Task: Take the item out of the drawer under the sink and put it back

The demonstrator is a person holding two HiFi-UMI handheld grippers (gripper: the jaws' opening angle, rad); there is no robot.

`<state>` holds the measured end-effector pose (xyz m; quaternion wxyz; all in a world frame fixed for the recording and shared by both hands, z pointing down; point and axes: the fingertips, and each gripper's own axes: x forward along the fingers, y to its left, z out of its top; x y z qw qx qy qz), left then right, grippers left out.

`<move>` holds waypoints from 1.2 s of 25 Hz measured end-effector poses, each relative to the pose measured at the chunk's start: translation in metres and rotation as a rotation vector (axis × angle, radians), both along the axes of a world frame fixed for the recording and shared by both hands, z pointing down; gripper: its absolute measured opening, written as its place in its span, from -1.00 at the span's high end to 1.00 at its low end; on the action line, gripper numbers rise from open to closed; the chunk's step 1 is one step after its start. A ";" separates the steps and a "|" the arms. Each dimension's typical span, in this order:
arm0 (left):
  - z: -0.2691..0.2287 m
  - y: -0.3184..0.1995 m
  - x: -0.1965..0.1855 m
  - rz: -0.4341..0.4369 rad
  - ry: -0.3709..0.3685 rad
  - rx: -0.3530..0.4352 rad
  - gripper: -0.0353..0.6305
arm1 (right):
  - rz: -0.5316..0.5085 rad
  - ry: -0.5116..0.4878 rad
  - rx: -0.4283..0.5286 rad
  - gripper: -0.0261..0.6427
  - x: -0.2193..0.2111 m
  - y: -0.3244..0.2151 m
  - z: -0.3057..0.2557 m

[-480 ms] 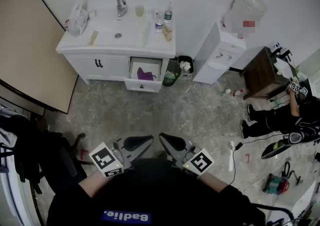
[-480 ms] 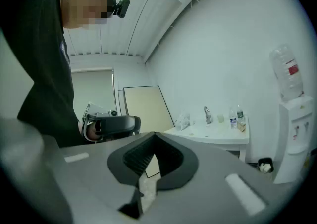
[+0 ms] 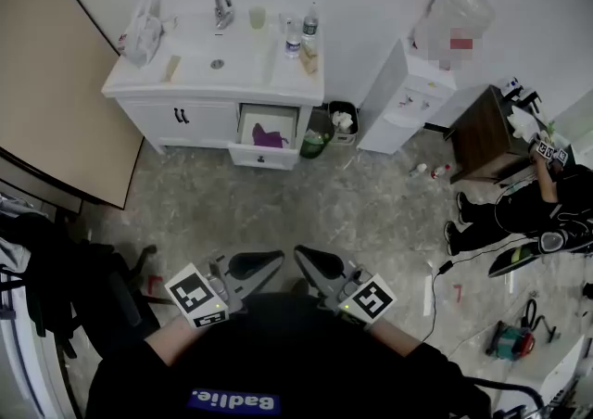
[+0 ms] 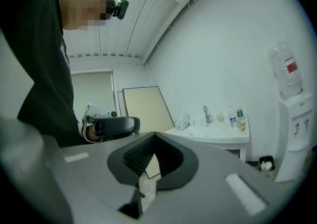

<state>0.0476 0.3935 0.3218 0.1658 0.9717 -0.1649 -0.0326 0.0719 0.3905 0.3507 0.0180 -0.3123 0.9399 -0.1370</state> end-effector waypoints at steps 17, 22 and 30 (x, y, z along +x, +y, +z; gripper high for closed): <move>-0.006 -0.013 0.032 -0.126 -0.019 0.038 0.93 | -0.059 0.006 0.049 0.92 0.050 -0.019 -0.005; 0.002 -0.021 0.039 -0.136 -0.040 0.030 0.93 | -0.063 0.003 0.036 0.92 0.061 -0.031 0.000; 0.012 -0.100 0.016 -0.108 -0.023 0.032 0.93 | -0.036 0.042 0.019 0.92 0.044 -0.103 0.016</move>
